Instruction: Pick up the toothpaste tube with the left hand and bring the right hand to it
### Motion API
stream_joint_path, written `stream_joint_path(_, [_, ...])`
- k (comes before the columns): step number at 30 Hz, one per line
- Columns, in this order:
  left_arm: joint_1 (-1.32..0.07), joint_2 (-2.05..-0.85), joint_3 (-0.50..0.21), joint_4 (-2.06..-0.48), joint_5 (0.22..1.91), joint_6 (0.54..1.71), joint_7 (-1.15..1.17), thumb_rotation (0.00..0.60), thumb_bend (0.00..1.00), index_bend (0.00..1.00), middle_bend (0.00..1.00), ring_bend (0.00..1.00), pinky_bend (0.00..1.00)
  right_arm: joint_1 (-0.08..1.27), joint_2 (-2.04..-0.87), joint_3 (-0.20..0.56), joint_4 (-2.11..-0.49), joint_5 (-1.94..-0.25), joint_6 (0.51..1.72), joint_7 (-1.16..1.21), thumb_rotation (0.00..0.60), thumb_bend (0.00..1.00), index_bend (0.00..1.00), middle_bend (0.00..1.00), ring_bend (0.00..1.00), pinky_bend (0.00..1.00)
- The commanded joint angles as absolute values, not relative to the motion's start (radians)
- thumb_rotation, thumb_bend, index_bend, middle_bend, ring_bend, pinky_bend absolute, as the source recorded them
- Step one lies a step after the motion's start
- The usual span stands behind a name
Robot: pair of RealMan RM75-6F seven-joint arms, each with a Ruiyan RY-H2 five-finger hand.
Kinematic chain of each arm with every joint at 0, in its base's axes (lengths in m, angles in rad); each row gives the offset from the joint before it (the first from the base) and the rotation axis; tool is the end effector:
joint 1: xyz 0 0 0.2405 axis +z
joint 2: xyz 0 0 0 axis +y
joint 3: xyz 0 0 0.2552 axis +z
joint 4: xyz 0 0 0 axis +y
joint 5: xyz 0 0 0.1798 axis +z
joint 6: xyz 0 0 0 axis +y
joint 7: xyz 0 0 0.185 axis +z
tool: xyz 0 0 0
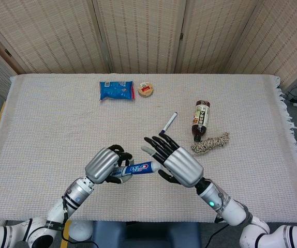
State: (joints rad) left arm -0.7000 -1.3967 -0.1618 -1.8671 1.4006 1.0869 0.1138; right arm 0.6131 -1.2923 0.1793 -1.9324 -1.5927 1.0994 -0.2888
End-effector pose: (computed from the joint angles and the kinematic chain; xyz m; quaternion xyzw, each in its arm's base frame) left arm -0.0548 0.3096 0.0464 -0.7209 -0.3847 -0.5188 0.2514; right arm -0.0538 -0.2897 0.0801 0.7631 -0.2523 0.5132 0.3013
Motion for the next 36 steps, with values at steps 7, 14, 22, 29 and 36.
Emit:
stream_joint_path(7, [-0.691,-1.404,-0.149,-1.85,1.427,1.11,0.139,0.6,0.53,0.73,0.78,0.64,0.33,0.625,-1.298,0.183,-1.927,-1.578,1.106,-0.308,0.6,0.45,0.0,0.0,0.0,0.0])
stream_joint_path(14, [-0.685,-1.413,-0.141,-1.829,1.448,1.125,0.149,0.6,0.53,0.74,0.79,0.64,0.33,0.627,-1.295,0.189,-1.926,-1.564,1.119,-0.322,0.6,0.45,0.0,0.0,0.0,0.0])
stream_joint_path(22, [-0.683,-1.417,-0.134,-1.813,1.457,1.128,0.172,0.6,0.53,0.74,0.79,0.64,0.32,0.626,-1.279,0.19,-1.944,-1.567,1.139,-0.326,0.6,0.45,0.0,0.0,0.0,0.0])
stream_joint_path(29, [-0.684,-1.427,-0.132,-1.812,1.463,1.13,0.194,0.6,0.53,0.74,0.79,0.64,0.32,0.644,-1.281,0.197,-1.957,-1.557,1.124,-0.342,0.6,0.45,0.0,0.0,0.0,0.0])
stream_joint_path(36, [-0.681,-1.43,-0.132,-1.817,1.465,1.138,0.216,0.6,0.53,0.74,0.79,0.64,0.31,0.677,-1.305,0.209,-1.957,-1.527,1.093,-0.365,0.6,0.45,0.0,0.0,0.0,0.0])
